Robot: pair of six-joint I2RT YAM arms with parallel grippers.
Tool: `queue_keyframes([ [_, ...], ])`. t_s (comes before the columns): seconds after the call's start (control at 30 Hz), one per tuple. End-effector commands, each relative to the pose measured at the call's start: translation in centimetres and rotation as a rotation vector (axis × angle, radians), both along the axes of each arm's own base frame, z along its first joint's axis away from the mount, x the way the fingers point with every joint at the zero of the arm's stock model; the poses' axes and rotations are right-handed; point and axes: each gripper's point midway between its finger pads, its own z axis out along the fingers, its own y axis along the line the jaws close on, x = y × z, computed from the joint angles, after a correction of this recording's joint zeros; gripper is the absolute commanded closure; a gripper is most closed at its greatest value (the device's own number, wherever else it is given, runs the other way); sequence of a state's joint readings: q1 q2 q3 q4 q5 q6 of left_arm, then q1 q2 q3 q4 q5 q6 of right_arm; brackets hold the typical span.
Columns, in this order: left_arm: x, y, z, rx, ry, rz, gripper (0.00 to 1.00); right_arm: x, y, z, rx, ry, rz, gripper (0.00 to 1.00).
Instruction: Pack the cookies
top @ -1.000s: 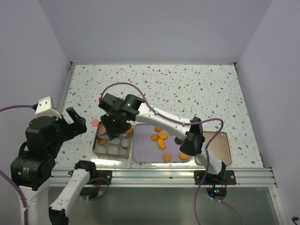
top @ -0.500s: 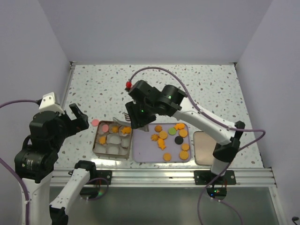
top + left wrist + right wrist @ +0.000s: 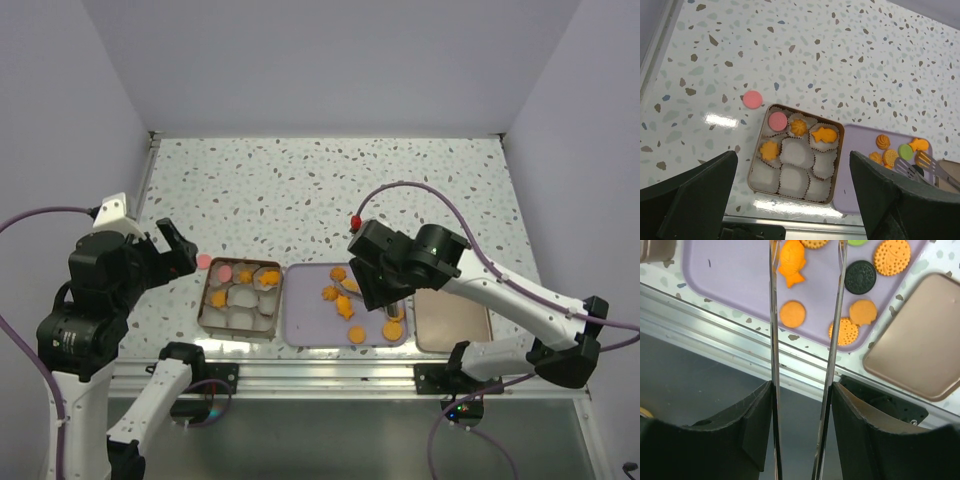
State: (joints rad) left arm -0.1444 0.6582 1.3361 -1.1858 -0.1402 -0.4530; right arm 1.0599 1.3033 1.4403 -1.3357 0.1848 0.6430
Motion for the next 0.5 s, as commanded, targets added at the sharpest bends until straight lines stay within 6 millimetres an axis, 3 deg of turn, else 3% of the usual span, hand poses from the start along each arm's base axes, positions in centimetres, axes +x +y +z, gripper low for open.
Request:
queue_keyframes([
  [0.0,1.0,-1.1,0.5,-0.032,-0.024,-0.044,0.00,0.1,-0.1,0.1,0.037,-0.023,-0.051,0.48],
  [0.27,0.7,-1.4,0.5,-0.044,-0.018,-0.054,0.00,0.1,0.8,-0.2,0.053,-0.003,-0.035,0.48],
  [0.47,0.1,-1.3,0.4,-0.048,-0.015,-0.052,0.00,-0.8,1.0,-2.1,0.032,0.059,-0.014,0.49],
])
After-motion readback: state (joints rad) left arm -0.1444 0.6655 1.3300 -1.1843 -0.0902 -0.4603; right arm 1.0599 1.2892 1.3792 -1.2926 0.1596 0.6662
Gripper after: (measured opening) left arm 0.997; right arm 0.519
